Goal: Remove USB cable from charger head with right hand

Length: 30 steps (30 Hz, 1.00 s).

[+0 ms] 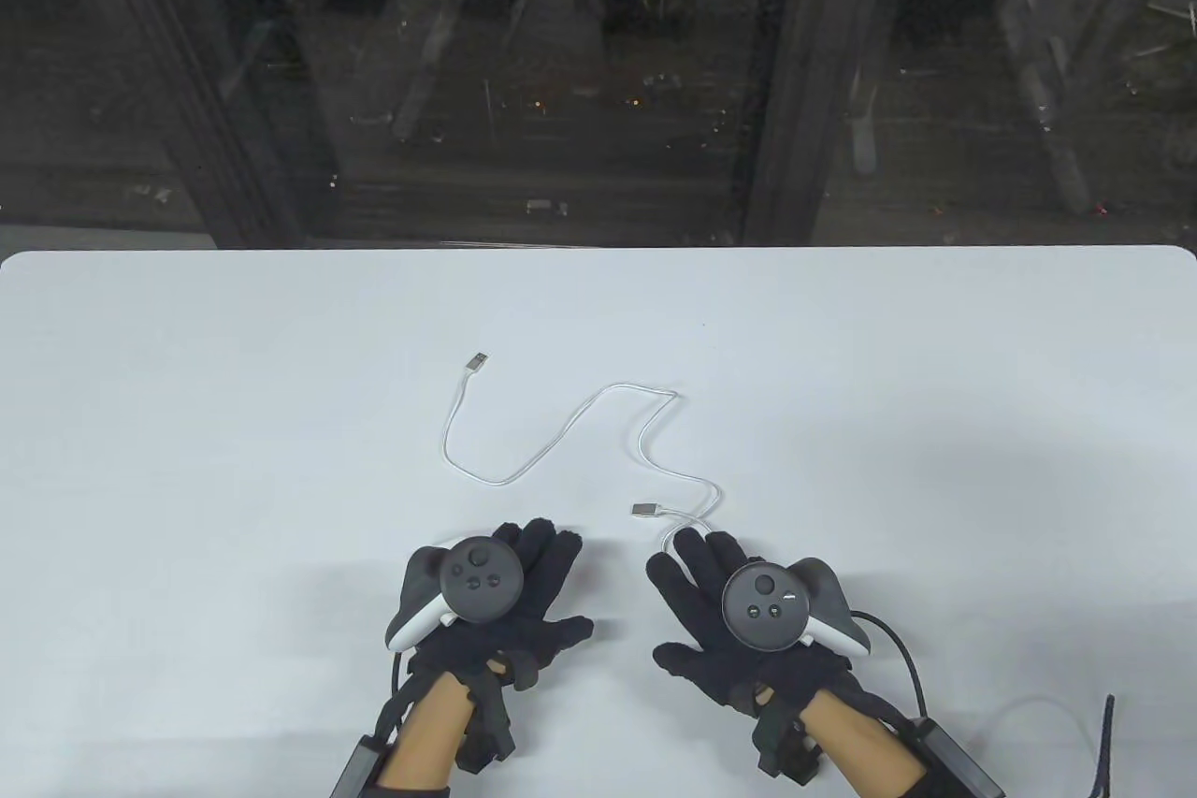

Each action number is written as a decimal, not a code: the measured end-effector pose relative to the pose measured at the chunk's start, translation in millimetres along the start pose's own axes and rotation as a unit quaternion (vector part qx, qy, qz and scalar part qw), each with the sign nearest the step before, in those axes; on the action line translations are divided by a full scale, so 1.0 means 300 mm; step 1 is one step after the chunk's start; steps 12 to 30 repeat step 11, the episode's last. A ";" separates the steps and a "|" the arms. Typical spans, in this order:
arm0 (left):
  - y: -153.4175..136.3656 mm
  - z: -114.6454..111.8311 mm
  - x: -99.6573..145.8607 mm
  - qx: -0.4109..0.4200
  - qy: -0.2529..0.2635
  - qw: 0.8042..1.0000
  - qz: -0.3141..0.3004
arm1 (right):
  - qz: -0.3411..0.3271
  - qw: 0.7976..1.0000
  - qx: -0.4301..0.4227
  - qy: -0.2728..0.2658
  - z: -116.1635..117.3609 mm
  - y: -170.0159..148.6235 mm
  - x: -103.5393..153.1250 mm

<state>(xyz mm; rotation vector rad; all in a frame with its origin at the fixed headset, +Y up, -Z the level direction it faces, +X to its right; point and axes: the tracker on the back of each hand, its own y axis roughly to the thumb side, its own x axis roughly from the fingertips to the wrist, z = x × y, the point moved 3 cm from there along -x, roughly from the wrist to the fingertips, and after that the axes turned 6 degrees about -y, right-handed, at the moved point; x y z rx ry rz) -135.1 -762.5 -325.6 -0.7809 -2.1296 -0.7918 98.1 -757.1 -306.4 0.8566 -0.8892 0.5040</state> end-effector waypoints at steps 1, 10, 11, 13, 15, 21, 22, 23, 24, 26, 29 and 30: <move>0.004 0.000 0.001 0.000 -0.001 1.000 -0.003 | 0.000 1.000 0.000 -0.001 0.000 0.000 0.000; 0.015 0.005 0.008 0.003 0.004 1.000 -0.005 | -0.003 1.000 -0.002 -0.007 -0.006 -0.002 0.000; 0.015 0.005 0.007 0.000 0.003 1.000 -0.004 | -0.003 1.000 -0.001 -0.005 -0.006 -0.002 0.001; 0.015 0.005 0.007 0.000 0.003 1.000 -0.004 | -0.003 1.000 -0.001 -0.005 -0.006 -0.002 0.001; 0.015 0.005 0.007 0.000 0.003 1.000 -0.004 | -0.003 1.000 -0.001 -0.005 -0.006 -0.002 0.001; 0.015 0.005 0.007 0.000 0.003 1.000 -0.004 | -0.003 1.000 -0.001 -0.005 -0.006 -0.002 0.001; 0.015 0.005 0.007 0.000 0.003 1.000 -0.004 | -0.003 1.000 -0.001 -0.005 -0.006 -0.002 0.001; 0.015 0.005 0.007 0.000 0.003 1.000 -0.004 | -0.003 1.000 -0.001 -0.005 -0.006 -0.002 0.001; 0.015 0.005 0.007 0.000 0.003 1.000 -0.004 | -0.003 1.000 -0.001 -0.005 -0.006 -0.002 0.001; 0.015 0.005 0.007 0.000 0.003 1.000 -0.004 | -0.003 1.000 -0.001 -0.005 -0.006 -0.002 0.001; 0.015 0.005 0.007 0.000 0.003 1.000 -0.004 | -0.003 1.000 -0.001 -0.005 -0.006 -0.002 0.001; 0.015 0.005 0.007 0.000 0.003 1.000 -0.004 | -0.003 1.000 -0.001 -0.005 -0.006 -0.002 0.001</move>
